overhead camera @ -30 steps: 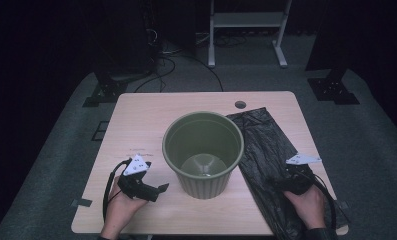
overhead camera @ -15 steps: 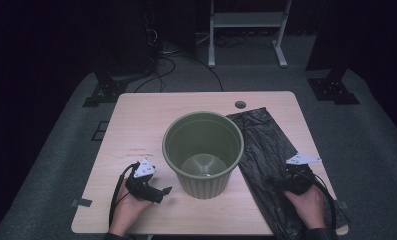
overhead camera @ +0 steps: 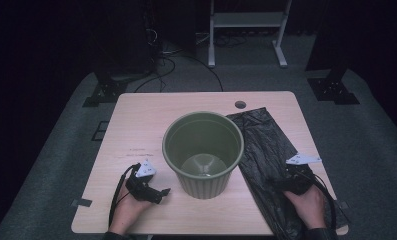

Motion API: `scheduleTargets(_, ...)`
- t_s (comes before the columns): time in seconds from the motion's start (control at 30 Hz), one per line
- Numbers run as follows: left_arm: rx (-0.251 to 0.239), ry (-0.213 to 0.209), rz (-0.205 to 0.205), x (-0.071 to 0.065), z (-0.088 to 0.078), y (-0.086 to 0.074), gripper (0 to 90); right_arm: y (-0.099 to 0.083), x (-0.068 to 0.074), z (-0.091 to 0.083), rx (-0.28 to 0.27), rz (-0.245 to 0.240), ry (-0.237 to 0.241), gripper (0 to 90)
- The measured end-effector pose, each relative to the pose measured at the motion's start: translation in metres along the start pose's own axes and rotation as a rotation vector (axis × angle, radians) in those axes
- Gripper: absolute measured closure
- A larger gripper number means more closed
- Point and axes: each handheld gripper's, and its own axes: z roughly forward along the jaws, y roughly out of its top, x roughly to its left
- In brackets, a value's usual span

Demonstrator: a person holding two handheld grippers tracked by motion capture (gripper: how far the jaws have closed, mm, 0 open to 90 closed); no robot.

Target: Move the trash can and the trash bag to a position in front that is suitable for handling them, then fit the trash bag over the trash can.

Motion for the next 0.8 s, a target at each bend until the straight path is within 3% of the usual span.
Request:
scheduleTargets(0.07, 0.000, 0.000, -0.001, 0.000, 0.000, 0.000, 0.0, -0.001, 0.001, -0.001, -0.013, -0.007, 0.007, 18.8)
scheduleTargets(0.13, 0.001, 0.000, -0.001, 0.000, 0.000, 0.000, 0.0, -0.001, 0.002, -0.004, -0.030, -0.016, 0.019, 38.5)
scheduleTargets(0.17, 0.001, 0.000, -0.001, 0.000, 0.000, 0.000, 0.0, -0.001, 0.002, -0.004, -0.030, -0.016, 0.019, 38.5)
scheduleTargets(0.2, 0.000, 0.000, -0.001, 0.000, 0.000, 0.000, 0.0, -0.002, 0.004, -0.006, -0.047, -0.027, 0.037, 57.2)
scheduleTargets(0.33, 0.001, 0.000, -0.001, 0.000, 0.000, 0.000, 0.0, -0.002, 0.006, -0.007, -0.042, -0.041, 0.067, 86.3)
scheduleTargets(0.37, 0.001, 0.000, -0.001, 0.000, 0.000, 0.000, 0.0, -0.001, 0.006, -0.007, -0.039, -0.042, 0.076, 90.0)
scheduleTargets(0.47, 0.001, 0.000, -0.001, 0.000, 0.000, 0.000, 0.0, 0.001, 0.007, -0.006, -0.032, -0.049, 0.078, 90.0)
scheduleTargets(0.57, 0.001, 0.000, -0.001, 0.000, 0.000, 0.000, 0.0, 0.004, 0.008, -0.004, -0.036, -0.055, 0.124, 90.0)
scheduleTargets(0.8, 0.001, 0.000, -0.001, 0.000, 0.000, 0.000, 0.0, 0.013, 0.021, 0.000, -0.038, -0.099, 0.181, 90.0)
